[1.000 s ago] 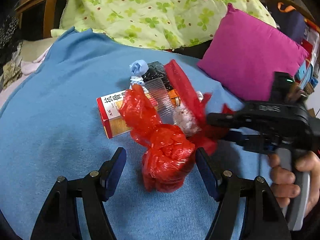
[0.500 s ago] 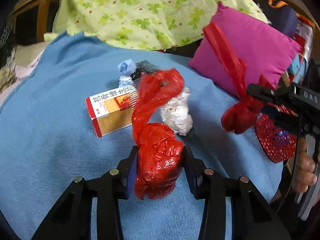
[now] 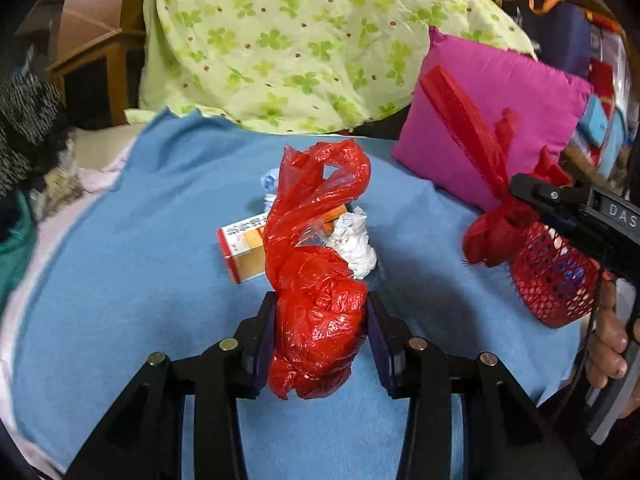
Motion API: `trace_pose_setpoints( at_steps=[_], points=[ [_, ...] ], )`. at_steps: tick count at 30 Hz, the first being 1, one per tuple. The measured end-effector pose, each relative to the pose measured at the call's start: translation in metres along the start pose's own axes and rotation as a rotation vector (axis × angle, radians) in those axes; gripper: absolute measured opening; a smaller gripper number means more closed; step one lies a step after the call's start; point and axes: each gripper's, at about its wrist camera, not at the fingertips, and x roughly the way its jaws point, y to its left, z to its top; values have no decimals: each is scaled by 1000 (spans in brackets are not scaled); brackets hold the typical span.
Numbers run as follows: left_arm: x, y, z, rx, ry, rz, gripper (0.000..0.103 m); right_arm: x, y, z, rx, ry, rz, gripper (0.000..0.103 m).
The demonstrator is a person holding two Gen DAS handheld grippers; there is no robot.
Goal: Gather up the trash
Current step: 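Carry the red ribbon bundle into the red basket and open the right gripper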
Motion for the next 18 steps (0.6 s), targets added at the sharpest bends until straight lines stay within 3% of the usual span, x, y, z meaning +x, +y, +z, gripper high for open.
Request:
trace_pose_setpoints(
  at_steps=[9,18],
  points=[
    [-36,-31,20,90,-64,133,45,-39,-14,-7,36,-68,-4,43],
    [-56,-65,30,143,-108,158,45,-76,-31,2,29,-156,-9,43]
  ],
)
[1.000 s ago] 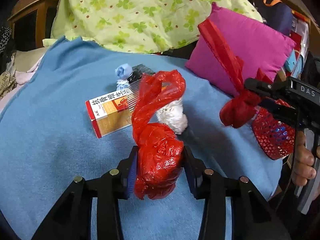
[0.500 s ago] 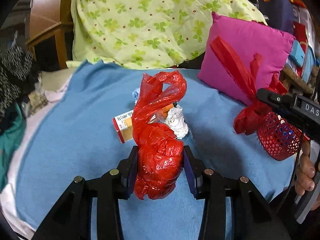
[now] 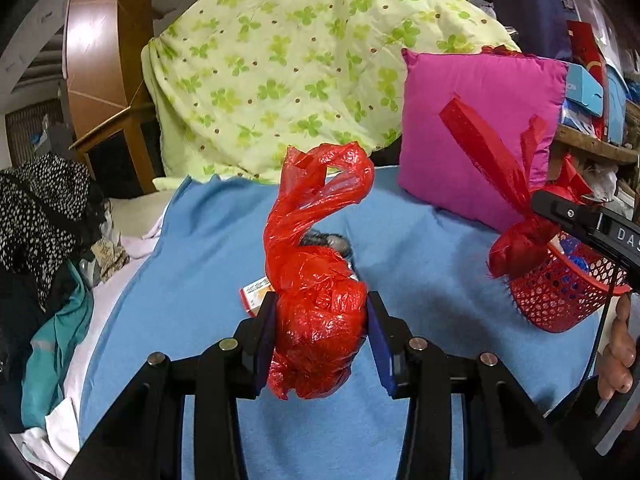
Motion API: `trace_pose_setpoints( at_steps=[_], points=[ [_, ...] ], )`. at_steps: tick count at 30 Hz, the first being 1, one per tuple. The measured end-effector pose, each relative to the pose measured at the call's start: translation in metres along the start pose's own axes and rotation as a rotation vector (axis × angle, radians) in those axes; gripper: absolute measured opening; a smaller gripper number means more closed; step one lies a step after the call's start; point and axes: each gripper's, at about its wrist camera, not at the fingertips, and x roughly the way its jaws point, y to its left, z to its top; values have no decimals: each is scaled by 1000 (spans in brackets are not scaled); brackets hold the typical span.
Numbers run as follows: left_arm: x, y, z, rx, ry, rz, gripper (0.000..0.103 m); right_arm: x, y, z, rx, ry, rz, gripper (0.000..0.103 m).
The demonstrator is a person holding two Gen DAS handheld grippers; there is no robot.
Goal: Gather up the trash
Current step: 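Carry the red ribbon bundle into the red basket and open the right gripper, then carry the red plastic bag into the red basket and open the left gripper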
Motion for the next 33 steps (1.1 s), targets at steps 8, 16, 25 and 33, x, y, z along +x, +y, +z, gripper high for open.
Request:
trace_pose_setpoints(
  at_steps=[8,16,25,33],
  points=[
    [0,-37,12,57,-15,-18,45,-32,-32,9,28,-61,-31,43],
    [-3,-77,27,123,-45,-46,45,-62,-73,16,107,-127,-65,43],
    [-6,-115,42,184,-67,-85,45,-86,-102,22,175,-174,-97,43],
    [-5,-141,51,222,-73,-123,45,-102,-129,21,244,-199,-144,44]
  ],
)
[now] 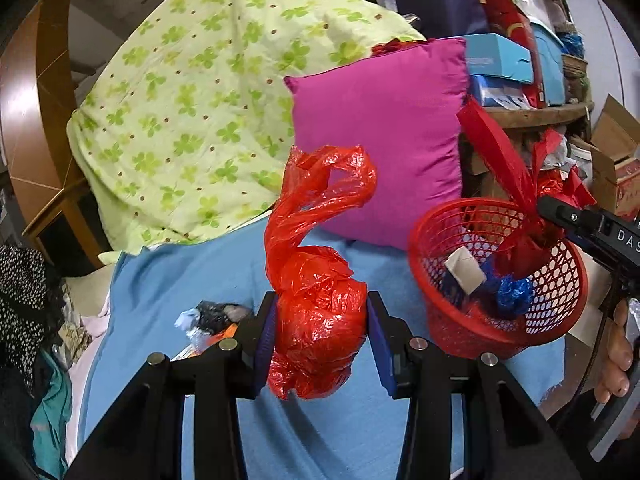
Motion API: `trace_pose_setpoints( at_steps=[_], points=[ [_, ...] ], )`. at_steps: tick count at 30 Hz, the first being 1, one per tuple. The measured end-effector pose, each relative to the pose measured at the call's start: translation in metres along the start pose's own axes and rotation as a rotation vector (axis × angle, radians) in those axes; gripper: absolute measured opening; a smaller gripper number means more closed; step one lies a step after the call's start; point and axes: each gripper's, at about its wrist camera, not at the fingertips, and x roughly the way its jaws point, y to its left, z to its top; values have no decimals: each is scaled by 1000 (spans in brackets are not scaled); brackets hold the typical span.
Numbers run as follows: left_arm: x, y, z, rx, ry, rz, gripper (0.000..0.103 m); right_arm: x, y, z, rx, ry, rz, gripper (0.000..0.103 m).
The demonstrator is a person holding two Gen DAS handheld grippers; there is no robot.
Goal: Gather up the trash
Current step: 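Carry the red plastic bag into the red basket and open the left gripper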
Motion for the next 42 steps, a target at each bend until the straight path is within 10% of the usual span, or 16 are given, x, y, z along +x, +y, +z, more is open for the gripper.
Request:
trace_pose_setpoints(
  at_steps=[17,29,33,42],
  points=[
    [12,-34,28,48,-28,-102,45,-10,-31,10,78,-33,-60,44],
    [52,-58,45,-18,24,-498,48,-7,-47,12,127,-37,-173,46],
    [67,-66,45,-30,64,-553,66,-6,-47,12,137,-26,-170,62],
    [70,-31,27,-104,50,-497,68,-10,-39,15,132,-67,-140,72]
  ],
)
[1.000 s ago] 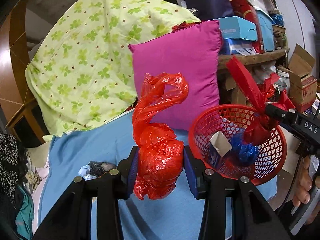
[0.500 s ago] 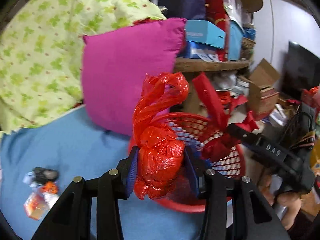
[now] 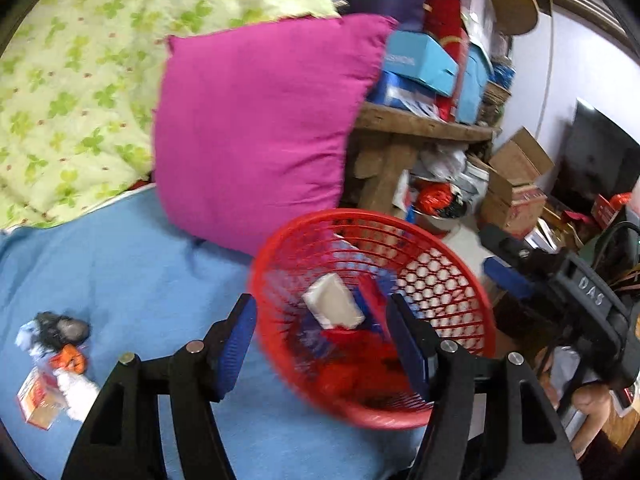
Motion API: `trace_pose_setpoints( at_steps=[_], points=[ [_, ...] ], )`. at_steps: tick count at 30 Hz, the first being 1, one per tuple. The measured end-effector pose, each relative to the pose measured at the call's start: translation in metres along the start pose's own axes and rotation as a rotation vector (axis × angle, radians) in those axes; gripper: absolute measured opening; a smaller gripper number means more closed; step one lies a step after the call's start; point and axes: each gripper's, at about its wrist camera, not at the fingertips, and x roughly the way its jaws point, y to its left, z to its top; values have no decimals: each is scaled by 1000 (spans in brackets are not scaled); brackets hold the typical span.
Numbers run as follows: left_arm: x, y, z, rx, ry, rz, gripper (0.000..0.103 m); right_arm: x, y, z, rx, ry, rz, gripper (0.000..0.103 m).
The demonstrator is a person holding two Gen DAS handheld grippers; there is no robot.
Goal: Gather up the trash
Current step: 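Carry the red plastic bag into the red basket and open the left gripper, then move both tools back over the remaining trash pile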
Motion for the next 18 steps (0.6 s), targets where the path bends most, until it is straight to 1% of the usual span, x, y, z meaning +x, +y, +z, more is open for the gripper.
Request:
trace_pose_setpoints(
  at_steps=[2,5,6,8,9,10,11,12,13,15,18],
  points=[
    [-11,14,-7,-22,-13,30,68,-1,11,-2,-32,-13,14,72],
    [-33,43,-23,-56,-37,107,68,-2,30,-7,-79,-27,50,71],
    [-44,57,-32,-74,-43,147,68,-2,41,-10,-107,-33,71,71],
    [-57,76,-45,-99,-51,200,68,-2,60,-17,-153,-40,108,71],
    [-69,91,-57,-118,-57,245,68,-1,70,-22,-178,-43,130,71],
    [-73,98,-63,-125,-59,268,68,-1,79,-26,-203,-45,150,71],
    [-84,113,-74,-139,-60,318,68,-1,92,-33,-238,-46,175,71],
    [-90,123,-81,-149,-59,348,68,0,99,-38,-260,-44,190,71],
    [-99,136,-91,-164,-56,388,69,1,111,-46,-289,-36,214,71],
    [-112,158,-107,-194,-52,444,69,7,130,-60,-330,-6,250,71],
    [-132,191,-130,-260,-47,505,69,18,156,-83,-377,54,288,71]
  ],
)
